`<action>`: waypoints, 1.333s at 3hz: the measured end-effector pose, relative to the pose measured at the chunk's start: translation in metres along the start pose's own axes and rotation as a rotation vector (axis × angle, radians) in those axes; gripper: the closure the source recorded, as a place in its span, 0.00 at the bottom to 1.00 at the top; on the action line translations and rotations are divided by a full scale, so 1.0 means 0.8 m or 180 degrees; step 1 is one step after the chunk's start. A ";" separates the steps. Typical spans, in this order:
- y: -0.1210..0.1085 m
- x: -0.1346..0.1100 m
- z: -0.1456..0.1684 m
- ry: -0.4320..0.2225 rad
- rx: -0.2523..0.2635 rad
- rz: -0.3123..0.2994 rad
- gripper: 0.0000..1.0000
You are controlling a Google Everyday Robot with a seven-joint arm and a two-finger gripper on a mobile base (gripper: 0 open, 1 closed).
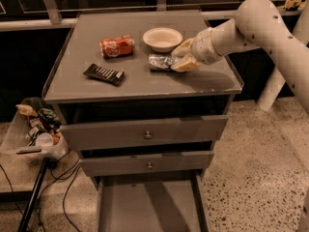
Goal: Pick redbull can from bottom drawer and place on counter
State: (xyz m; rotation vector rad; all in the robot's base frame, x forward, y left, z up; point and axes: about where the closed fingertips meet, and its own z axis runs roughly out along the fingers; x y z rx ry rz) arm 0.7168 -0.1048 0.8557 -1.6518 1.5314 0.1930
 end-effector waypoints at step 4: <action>0.000 0.000 0.000 0.0000 -0.0001 0.0000 0.00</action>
Offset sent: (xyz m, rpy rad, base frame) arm 0.0000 0.0000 0.0000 0.0000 0.0000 0.0000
